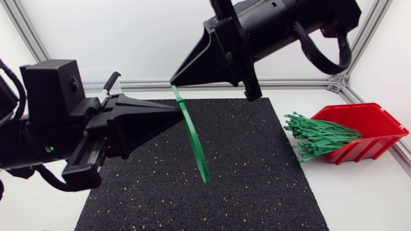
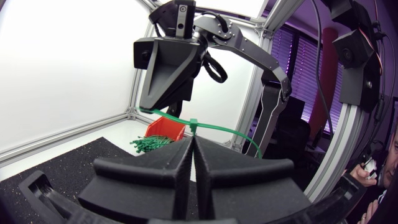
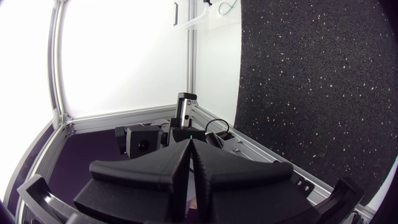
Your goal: Take a green cable tie from the red box, thread the tail through the head to close it, then place it in the transparent bin on the left.
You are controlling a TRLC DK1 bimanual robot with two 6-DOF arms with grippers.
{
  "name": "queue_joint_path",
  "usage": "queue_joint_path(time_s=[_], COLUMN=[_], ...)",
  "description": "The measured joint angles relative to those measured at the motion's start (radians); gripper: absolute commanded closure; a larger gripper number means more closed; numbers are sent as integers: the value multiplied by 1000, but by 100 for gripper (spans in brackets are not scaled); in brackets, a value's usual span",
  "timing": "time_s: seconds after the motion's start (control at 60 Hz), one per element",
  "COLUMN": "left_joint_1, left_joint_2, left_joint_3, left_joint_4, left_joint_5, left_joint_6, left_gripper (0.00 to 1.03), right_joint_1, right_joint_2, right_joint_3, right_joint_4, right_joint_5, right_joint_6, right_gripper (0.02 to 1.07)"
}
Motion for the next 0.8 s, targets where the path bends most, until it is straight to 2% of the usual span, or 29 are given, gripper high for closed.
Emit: queue_joint_path(time_s=[0.167,0.2,0.333,0.467,0.65,0.8], left_joint_1=[58,71,97,114,185,325], left_joint_2=[31,43,71,76,83,126], left_joint_3=[25,34,60,98,142,188], left_joint_4=[-58,-71,-136,-259,-365,-399], left_joint_5=[-8,-8,-46,-130,-275,-323], left_joint_6=[0,0,14,77,220,324], left_gripper=[100,100,100,100,100,100], right_joint_1=[-49,-66,-146,-216,-276,-304], right_joint_2=[3,13,77,143,167,163], right_joint_3=[5,11,44,47,47,44], right_joint_4=[-97,-122,-183,-207,-232,-233], right_joint_5=[-1,0,38,139,367,566], right_joint_6=[-41,-57,-120,-180,-286,-367], right_gripper=[18,13,11,8,7,7])
